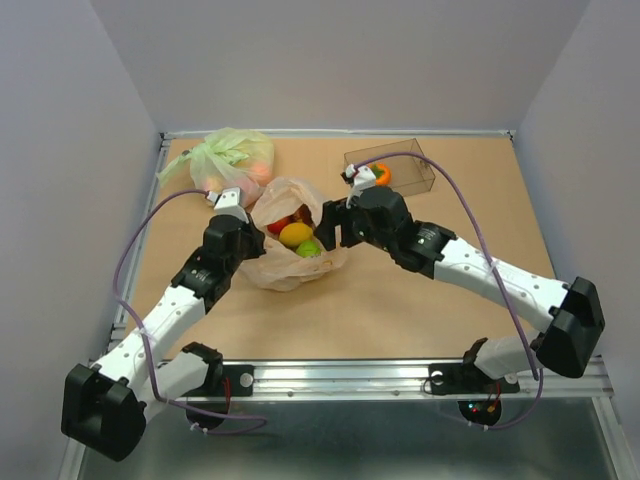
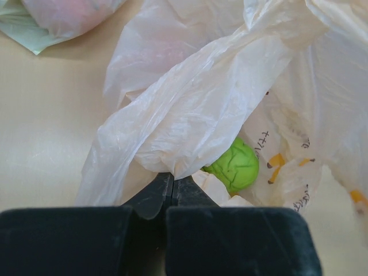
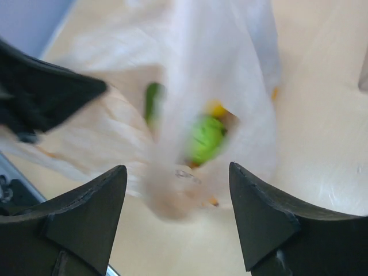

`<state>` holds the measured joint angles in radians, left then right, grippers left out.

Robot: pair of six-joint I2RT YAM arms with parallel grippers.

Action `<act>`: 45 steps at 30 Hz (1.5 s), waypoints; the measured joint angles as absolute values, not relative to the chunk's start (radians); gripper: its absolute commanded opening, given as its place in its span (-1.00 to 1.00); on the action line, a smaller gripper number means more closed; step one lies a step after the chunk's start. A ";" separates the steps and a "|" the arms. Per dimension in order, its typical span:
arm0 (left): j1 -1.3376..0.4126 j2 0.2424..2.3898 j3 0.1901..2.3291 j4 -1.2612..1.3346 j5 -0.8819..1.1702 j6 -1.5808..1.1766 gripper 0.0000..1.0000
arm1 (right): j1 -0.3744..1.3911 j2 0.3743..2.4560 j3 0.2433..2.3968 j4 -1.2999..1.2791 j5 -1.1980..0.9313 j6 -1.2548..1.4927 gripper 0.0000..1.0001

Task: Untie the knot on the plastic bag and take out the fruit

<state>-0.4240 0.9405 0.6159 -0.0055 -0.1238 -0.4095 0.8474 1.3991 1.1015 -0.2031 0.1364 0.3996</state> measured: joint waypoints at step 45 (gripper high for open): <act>-0.424 0.830 0.385 0.000 0.077 -0.595 -1.00 | 0.943 1.858 1.132 -0.008 0.279 0.310 0.79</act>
